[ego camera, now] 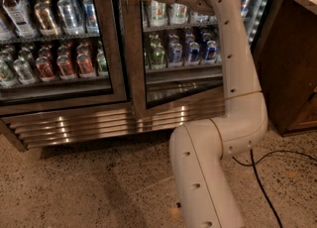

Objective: Open right fridge door

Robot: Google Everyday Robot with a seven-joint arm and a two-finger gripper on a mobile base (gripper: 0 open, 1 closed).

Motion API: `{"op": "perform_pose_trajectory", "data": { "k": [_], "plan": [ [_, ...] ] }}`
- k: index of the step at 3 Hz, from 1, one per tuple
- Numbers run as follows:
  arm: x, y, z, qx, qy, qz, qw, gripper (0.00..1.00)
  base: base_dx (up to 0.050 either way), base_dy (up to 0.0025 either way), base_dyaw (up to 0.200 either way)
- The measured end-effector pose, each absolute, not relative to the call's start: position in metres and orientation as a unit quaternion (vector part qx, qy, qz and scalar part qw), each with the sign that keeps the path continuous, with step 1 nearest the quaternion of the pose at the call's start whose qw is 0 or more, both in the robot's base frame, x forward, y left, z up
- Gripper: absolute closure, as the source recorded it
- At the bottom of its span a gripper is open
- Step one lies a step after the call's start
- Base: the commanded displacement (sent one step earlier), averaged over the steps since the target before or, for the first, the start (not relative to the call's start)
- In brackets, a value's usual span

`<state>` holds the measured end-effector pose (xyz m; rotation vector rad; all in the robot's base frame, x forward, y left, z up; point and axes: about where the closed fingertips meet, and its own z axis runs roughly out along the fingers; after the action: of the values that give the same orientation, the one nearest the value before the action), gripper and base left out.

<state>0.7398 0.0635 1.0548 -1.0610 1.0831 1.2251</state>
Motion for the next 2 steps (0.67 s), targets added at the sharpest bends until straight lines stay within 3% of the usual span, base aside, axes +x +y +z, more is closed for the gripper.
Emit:
{"op": "perform_pose_trajectory", "data": {
  "k": [2],
  "plan": [
    [0.7374,0.0594,1.0548,-0.449,0.459,0.520,0.563,0.00,0.000,0.00000,0.000]
  ]
}}
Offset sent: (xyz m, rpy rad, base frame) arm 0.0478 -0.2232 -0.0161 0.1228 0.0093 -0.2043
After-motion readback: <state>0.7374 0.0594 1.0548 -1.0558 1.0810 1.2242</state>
